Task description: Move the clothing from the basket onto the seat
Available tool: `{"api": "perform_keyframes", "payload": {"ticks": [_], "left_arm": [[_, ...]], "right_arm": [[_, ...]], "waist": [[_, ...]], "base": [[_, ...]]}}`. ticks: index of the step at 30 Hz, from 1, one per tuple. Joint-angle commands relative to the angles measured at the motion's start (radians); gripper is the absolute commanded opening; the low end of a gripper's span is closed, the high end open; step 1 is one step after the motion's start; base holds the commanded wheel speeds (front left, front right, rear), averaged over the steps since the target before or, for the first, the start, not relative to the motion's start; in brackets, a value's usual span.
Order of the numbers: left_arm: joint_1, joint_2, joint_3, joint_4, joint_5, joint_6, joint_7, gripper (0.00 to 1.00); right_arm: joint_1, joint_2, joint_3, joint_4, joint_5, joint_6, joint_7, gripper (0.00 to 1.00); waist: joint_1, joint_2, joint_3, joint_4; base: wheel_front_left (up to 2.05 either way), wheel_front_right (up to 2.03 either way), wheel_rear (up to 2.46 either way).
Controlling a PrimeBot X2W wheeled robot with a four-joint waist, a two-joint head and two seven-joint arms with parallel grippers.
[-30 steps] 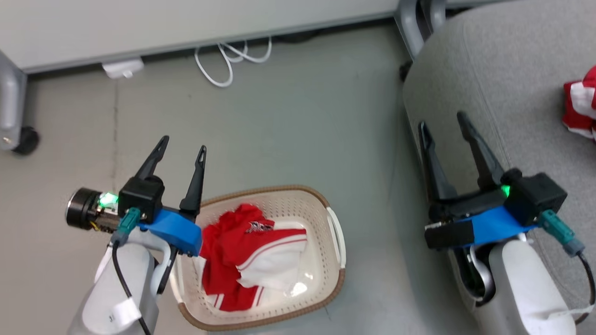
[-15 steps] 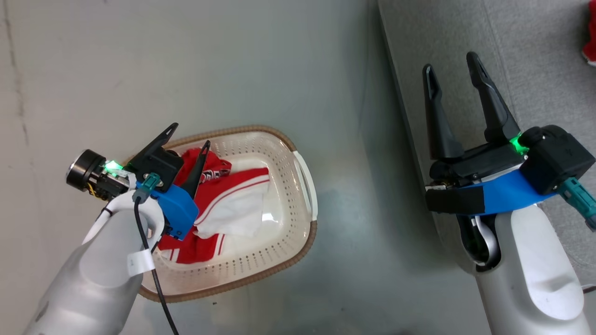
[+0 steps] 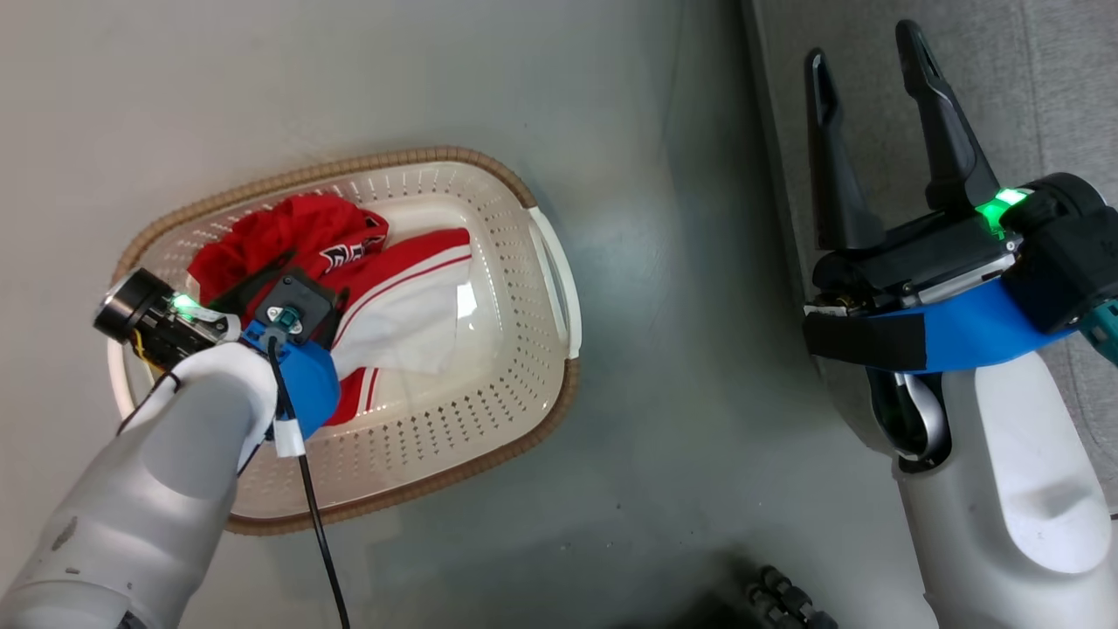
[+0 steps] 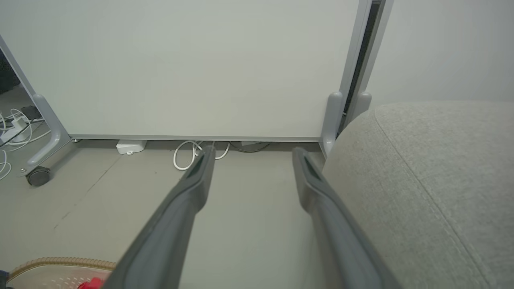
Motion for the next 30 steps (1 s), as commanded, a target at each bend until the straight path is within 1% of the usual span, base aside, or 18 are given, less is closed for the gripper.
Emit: {"api": "perform_keyframes", "payload": {"ticks": [1,7,12,13,14,15,22,30], "left_arm": [[-0.026,0.003,-0.009,0.011,-0.004,-0.001,0.002,1.00],[-0.083,0.005,-0.057,0.072,-0.018,-0.001,0.013,1.00],[-0.112,0.003,-0.075,0.101,-0.028,-0.001,0.022,1.00],[-0.111,0.000,-0.077,0.105,-0.033,-0.001,0.026,0.72],[-0.110,-0.002,-0.080,0.108,-0.036,-0.001,0.028,0.30],[-0.109,-0.006,-0.084,0.109,-0.038,-0.001,0.027,0.00],[-0.112,-0.031,-0.110,0.112,-0.072,-0.001,0.006,0.00],[-0.100,-0.064,-0.113,0.053,-0.125,-0.001,-0.026,0.00]], "right_arm": [[-0.022,0.002,-0.002,-0.004,-0.006,0.000,-0.001,1.00],[-0.034,0.001,0.002,-0.019,-0.012,0.000,-0.001,1.00],[-0.037,0.001,0.003,-0.027,-0.014,0.000,-0.001,1.00],[-0.038,0.001,0.003,-0.027,-0.015,0.000,-0.001,1.00],[-0.040,0.001,0.003,-0.027,-0.015,0.000,-0.001,1.00],[-0.041,0.001,0.002,-0.027,-0.016,0.000,-0.001,1.00],[-0.041,0.002,-0.009,-0.016,-0.022,0.000,-0.001,1.00],[-0.018,0.001,-0.018,0.005,-0.030,0.000,-0.001,1.00]], "waist": [[-0.0002,0.0000,0.028,-0.001],[-0.0002,0.0000,0.091,0.001],[-0.0002,0.0000,0.117,0.005],[-0.0002,0.0000,0.118,0.005],[-0.0002,0.0000,0.119,0.005],[-0.0002,0.0000,0.118,0.005],[-0.0002,0.0000,0.097,0.018],[-0.0002,0.0000,0.018,0.064]], "base": [[0.00,0.00,0.00],[0.00,0.00,0.00],[0.00,0.00,0.00],[0.00,0.00,0.00],[0.00,0.00,0.00],[0.00,0.00,0.00],[0.00,0.00,0.00],[0.00,0.00,0.00]]}}
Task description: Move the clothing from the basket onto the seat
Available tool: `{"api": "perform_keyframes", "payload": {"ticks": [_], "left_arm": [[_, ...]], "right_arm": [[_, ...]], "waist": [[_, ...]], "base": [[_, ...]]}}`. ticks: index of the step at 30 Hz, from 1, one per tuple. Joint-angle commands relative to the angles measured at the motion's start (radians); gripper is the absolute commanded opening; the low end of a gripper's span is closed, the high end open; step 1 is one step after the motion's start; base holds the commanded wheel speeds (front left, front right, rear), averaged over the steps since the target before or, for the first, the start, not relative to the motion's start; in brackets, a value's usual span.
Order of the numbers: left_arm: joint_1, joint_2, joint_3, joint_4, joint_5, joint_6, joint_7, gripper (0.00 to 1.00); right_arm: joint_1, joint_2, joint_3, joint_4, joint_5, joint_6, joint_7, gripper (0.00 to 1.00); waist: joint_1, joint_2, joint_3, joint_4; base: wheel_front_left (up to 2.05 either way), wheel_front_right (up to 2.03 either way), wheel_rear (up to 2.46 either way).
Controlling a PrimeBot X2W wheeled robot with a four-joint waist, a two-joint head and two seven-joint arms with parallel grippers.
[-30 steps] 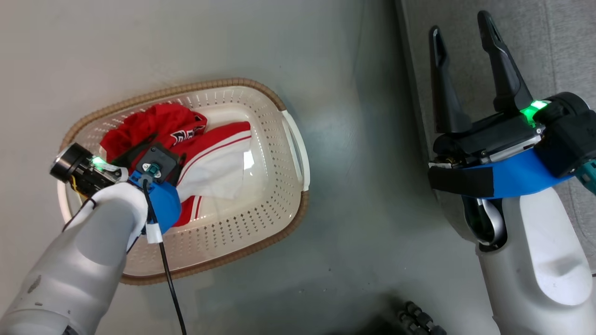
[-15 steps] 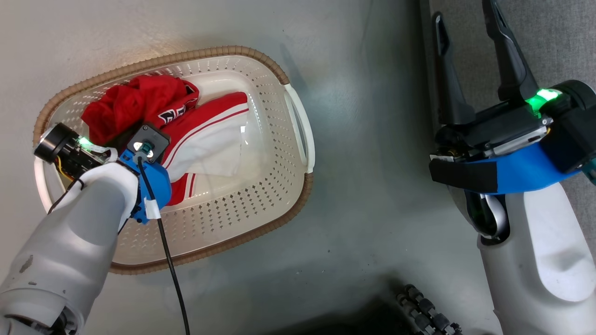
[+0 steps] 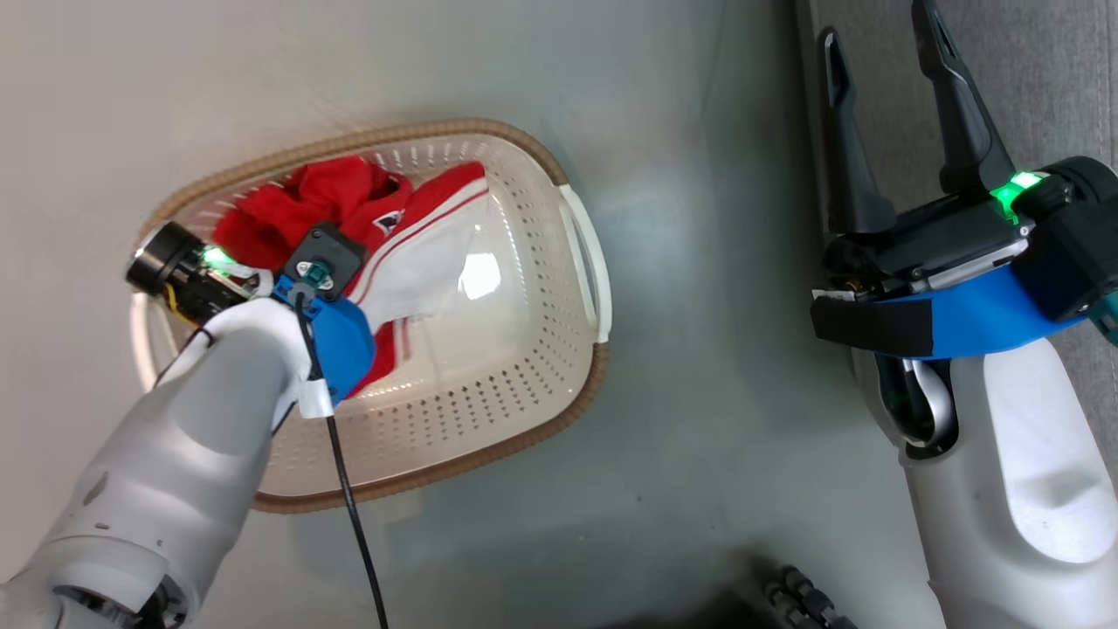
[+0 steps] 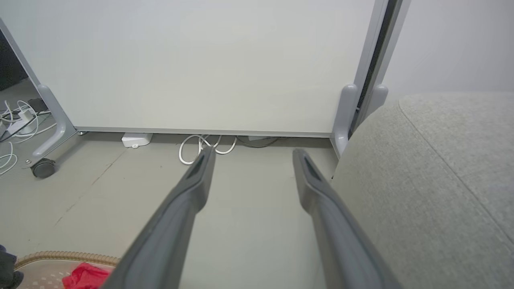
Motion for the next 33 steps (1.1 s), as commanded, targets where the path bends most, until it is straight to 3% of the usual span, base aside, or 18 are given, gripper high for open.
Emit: {"api": "perform_keyframes", "payload": {"ticks": [1,16,33], "left_arm": [[0.002,-0.006,0.006,-0.022,-0.009,-0.001,-0.007,0.00],[0.153,0.023,0.204,-0.377,-0.016,0.034,-0.008,0.00],[0.254,0.025,0.385,-0.571,0.049,0.025,-0.008,0.00]], "right_arm": [[0.010,0.001,-0.004,0.006,-0.005,0.000,-0.001,1.00],[0.120,0.001,-0.030,0.081,-0.022,0.000,-0.001,1.00],[0.293,0.001,-0.059,0.129,0.001,0.000,-0.001,1.00]], "waist": [[0.0000,0.0000,-0.035,0.025],[0.0000,0.0000,-0.337,0.112],[0.0000,0.0000,-0.616,0.123]], "base": [[0.00,0.00,0.00],[0.00,0.00,0.00],[0.00,0.00,0.00]]}}
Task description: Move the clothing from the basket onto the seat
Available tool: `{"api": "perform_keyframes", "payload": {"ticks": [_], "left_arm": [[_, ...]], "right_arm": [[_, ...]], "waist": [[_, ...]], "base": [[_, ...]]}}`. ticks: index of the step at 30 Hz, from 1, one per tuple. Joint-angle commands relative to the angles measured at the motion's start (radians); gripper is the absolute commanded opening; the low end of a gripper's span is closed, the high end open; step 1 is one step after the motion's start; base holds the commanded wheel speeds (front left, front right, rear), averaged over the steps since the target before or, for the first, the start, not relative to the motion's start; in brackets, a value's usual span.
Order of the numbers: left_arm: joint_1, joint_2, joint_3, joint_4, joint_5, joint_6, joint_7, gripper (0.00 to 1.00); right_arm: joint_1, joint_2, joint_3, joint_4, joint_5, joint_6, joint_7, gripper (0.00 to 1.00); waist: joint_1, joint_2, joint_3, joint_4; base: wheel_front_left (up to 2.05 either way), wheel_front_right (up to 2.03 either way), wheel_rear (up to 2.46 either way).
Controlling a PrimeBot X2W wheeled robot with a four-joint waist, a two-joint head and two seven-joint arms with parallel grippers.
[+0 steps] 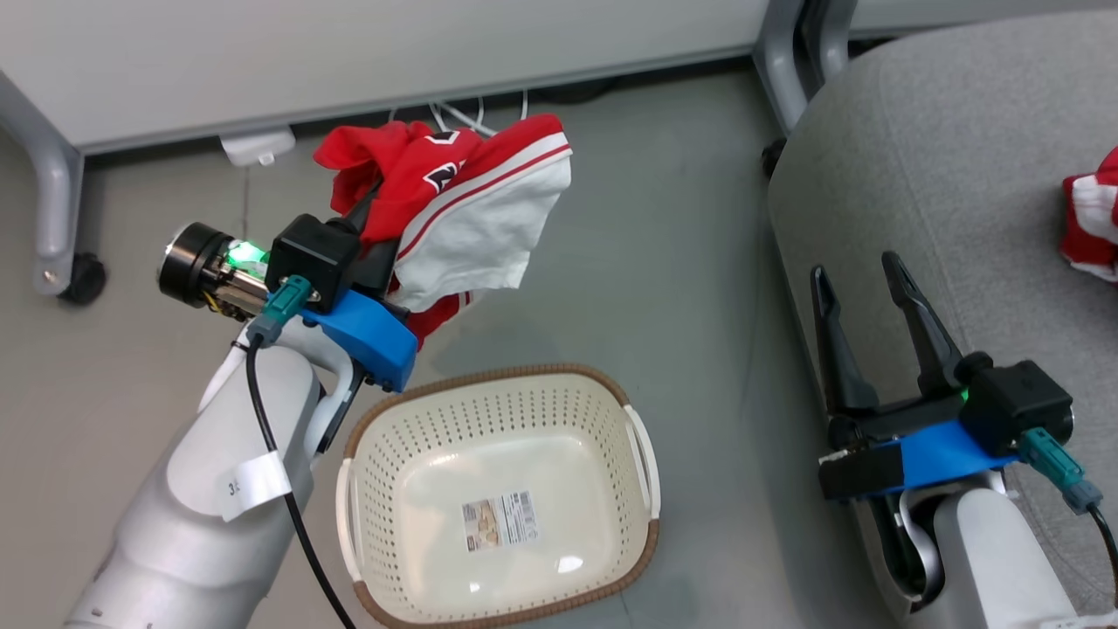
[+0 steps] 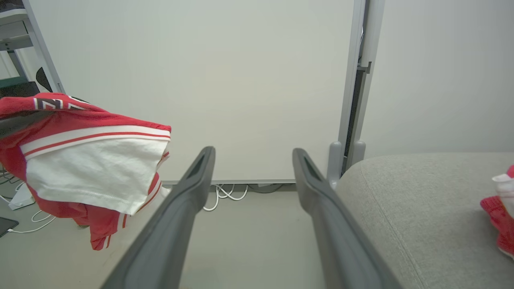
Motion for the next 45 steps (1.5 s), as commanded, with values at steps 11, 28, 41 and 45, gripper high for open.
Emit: {"api": "perform_keyframes", "payload": {"ticks": [11,28,41,45], "left_arm": [[0.078,-0.031,0.025,-0.106,0.017,-0.017,-0.005,0.00],[0.140,-0.051,0.008,-0.191,0.026,-0.026,-0.005,0.00],[0.104,-0.076,-0.031,-0.202,0.039,-0.026,-0.005,0.00],[0.096,-0.090,-0.055,-0.207,0.040,-0.027,-0.005,0.00]], "right_arm": [[0.116,0.000,-0.032,0.011,0.008,0.000,-0.001,1.00],[0.135,-0.008,-0.017,0.006,0.009,0.000,-0.001,1.00],[-0.122,-0.159,0.260,0.049,-0.017,0.000,-0.001,1.00],[-0.236,-0.211,0.368,0.114,-0.019,0.000,-0.001,1.00]], "waist": [[0.0003,-0.0001,-0.155,0.022],[0.0003,-0.0001,-0.181,0.048],[0.0003,-0.0001,-0.145,0.063],[0.0003,-0.0001,-0.134,0.077]], "base": [[0.00,0.00,0.00],[0.00,0.00,0.00],[0.00,0.00,0.00],[0.00,0.00,0.00]]}}
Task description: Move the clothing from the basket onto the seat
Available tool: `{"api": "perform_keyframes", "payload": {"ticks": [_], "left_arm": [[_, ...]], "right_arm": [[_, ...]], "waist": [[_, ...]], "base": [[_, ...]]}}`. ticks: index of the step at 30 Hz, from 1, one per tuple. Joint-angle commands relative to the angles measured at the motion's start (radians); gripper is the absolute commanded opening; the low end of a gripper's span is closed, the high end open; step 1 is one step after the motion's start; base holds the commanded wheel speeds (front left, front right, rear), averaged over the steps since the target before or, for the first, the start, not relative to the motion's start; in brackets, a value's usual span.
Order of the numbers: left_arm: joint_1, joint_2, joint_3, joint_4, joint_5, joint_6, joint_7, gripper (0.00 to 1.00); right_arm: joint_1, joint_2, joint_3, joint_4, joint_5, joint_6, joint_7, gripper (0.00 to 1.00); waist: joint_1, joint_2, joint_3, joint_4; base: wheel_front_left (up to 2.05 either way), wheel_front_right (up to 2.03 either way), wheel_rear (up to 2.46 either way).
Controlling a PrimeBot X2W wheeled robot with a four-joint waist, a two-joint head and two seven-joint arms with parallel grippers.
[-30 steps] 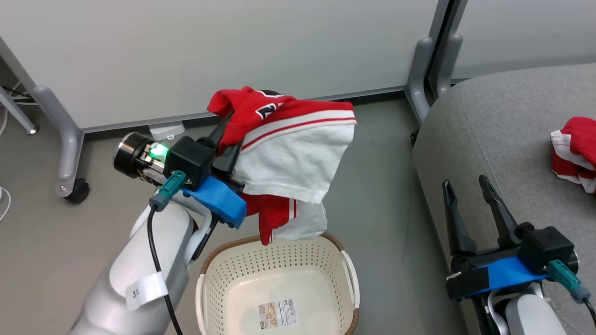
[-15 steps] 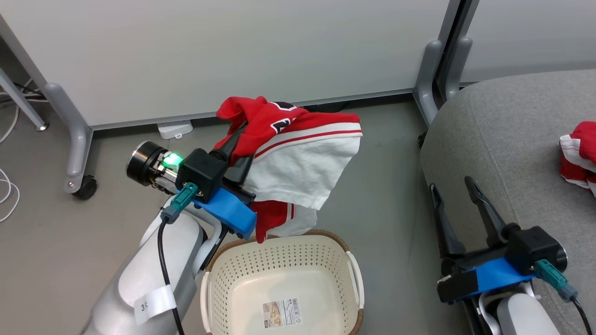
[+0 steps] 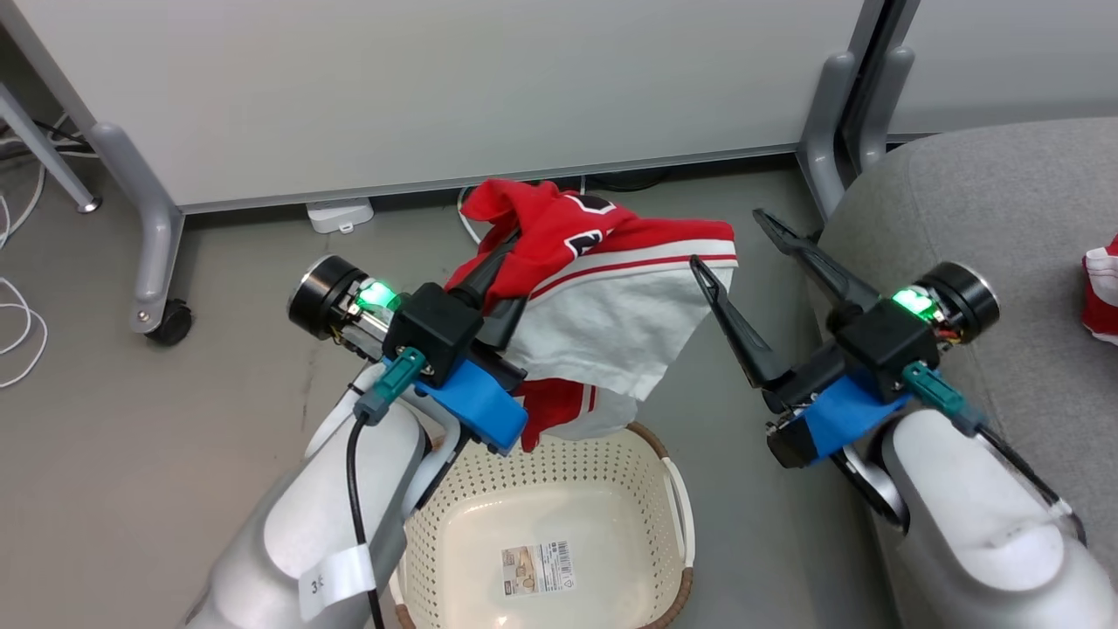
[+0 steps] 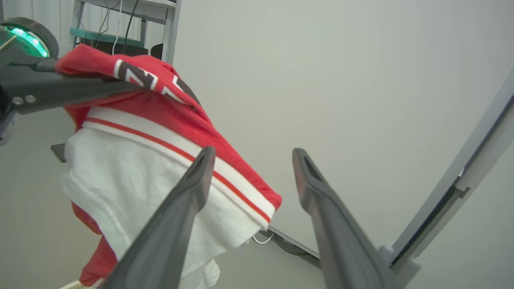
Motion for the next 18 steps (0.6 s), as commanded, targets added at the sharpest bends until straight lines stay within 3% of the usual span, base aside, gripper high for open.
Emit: {"api": "perform_keyframes", "payload": {"ticks": [1,9,18], "left_arm": [[-0.021,-0.005,-0.007,-0.005,0.001,-0.001,-0.005,0.00],[-0.045,-0.021,-0.074,-0.016,-0.009,-0.001,-0.005,0.00],[-0.062,-0.029,-0.131,-0.030,-0.018,-0.001,-0.005,0.00]], "right_arm": [[-0.039,-0.014,0.025,0.019,-0.002,0.000,-0.001,1.00],[-0.229,-0.084,0.261,0.161,0.046,0.000,-0.001,1.00],[-0.363,-0.113,0.510,0.264,0.206,0.000,-0.001,1.00]], "waist": [[0.0000,-0.0001,0.007,0.009],[0.0000,-0.0001,0.028,0.040],[0.0000,-0.0001,0.030,0.053]], "base": [[0.00,0.00,0.00],[0.00,0.00,0.00],[0.00,0.00,0.00]]}}
